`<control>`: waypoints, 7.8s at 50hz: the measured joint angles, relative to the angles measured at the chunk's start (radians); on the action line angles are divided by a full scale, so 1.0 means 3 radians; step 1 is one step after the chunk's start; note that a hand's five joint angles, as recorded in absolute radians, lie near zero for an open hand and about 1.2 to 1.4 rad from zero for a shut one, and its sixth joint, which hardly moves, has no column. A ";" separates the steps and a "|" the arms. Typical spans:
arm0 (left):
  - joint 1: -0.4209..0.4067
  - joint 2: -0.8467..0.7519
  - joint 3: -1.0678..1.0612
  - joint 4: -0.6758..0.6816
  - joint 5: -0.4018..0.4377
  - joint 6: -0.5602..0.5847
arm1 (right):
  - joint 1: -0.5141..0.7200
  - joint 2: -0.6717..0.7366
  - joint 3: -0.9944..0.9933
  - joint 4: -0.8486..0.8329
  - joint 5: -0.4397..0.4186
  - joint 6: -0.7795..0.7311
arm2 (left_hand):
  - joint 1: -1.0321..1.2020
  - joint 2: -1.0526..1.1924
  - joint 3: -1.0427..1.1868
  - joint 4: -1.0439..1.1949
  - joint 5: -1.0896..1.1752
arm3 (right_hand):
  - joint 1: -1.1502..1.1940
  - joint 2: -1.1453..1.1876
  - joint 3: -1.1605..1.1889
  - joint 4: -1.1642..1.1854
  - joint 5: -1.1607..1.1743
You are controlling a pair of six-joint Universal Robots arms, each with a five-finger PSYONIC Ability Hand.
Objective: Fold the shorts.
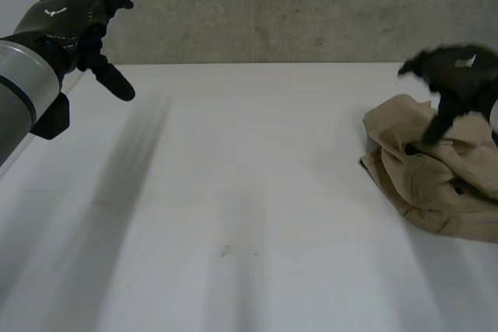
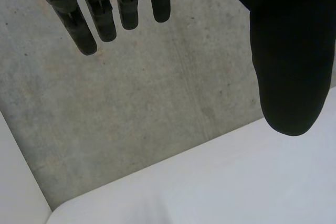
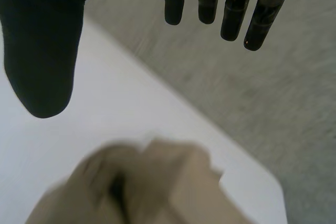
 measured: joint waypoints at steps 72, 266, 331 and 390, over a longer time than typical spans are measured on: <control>-0.0092 -0.0240 -0.0202 0.0306 0.0008 -0.0004 | 0.0688 0.0356 0.0718 -0.1011 0.0755 -0.0085 | 0.0000 0.0000 0.0000 0.0000 -0.0001 | 0.0230 0.0319 0.0292 0.0225 0.0183; -0.0040 -0.1104 0.0011 0.0960 -0.0597 0.0033 | 0.0187 0.0010 0.1596 -0.1466 -0.0149 0.1136 | 0.0661 0.0515 0.0497 0.0495 0.0421 | 0.0005 0.0013 0.0003 0.0010 0.0006; -0.0555 -0.1515 0.0219 0.2639 -0.0886 0.1624 | 0.0228 0.0114 0.1674 -0.1502 -0.0127 0.0865 | 0.3110 0.3315 0.3291 0.3298 0.2927 | 0.0005 0.0013 0.0003 0.0010 0.0005; -0.1367 -0.1411 -0.0534 0.3030 -0.0001 0.0985 | 0.0332 -0.0004 0.1175 -0.1417 -0.0098 0.1781 | 0.0213 0.0056 0.0066 0.0058 0.0025 | 0.0005 0.0013 0.0003 0.0010 0.0006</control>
